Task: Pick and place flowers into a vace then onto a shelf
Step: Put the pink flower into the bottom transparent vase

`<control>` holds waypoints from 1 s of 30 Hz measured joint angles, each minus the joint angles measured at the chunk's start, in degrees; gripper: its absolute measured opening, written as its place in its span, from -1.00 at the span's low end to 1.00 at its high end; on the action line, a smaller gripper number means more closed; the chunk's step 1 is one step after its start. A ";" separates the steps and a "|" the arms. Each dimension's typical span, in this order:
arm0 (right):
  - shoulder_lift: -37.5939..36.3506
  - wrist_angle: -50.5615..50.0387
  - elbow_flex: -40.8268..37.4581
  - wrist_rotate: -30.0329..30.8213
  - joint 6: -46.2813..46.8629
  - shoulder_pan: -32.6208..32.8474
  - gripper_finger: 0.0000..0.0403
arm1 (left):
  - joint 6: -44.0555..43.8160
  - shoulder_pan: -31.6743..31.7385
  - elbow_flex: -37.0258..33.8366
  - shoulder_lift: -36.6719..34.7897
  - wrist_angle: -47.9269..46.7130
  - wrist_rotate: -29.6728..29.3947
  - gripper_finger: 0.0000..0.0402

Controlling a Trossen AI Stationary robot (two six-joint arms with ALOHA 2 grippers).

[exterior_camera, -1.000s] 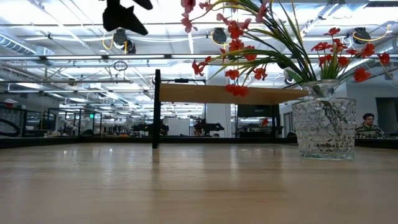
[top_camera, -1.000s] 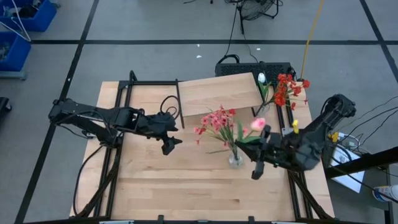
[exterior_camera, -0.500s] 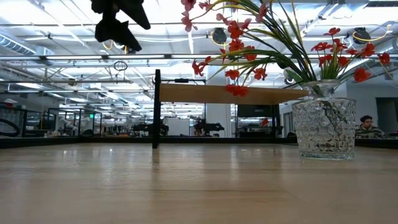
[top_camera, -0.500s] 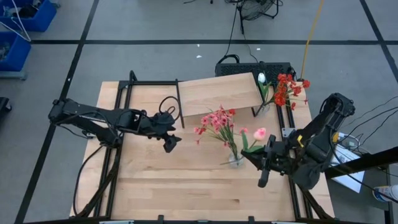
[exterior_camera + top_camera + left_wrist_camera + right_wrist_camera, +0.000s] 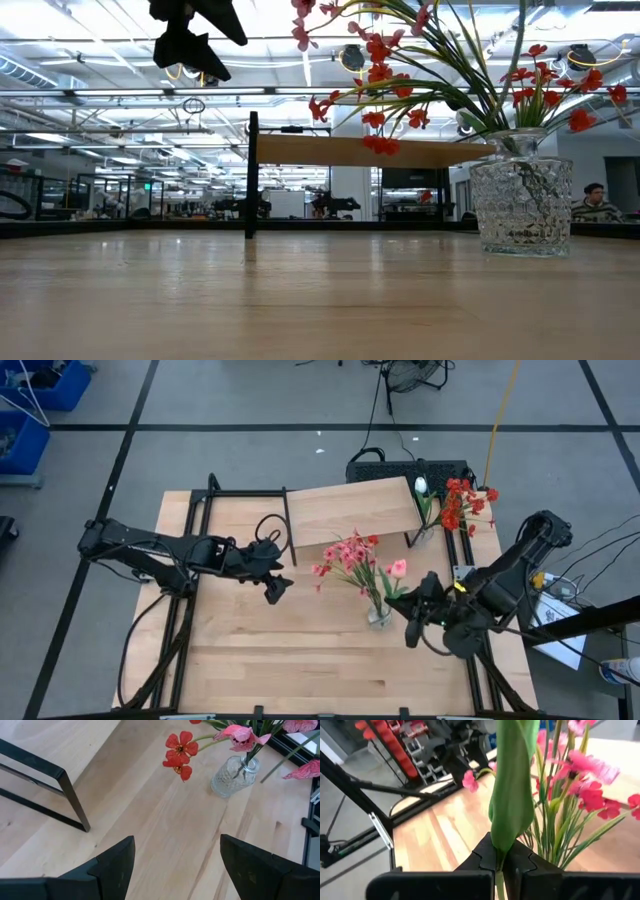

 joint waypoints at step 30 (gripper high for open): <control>-2.39 -7.15 0.00 -12.66 -3.91 -9.08 -0.99 | -0.67 0.00 0.00 0.00 0.43 -4.24 0.48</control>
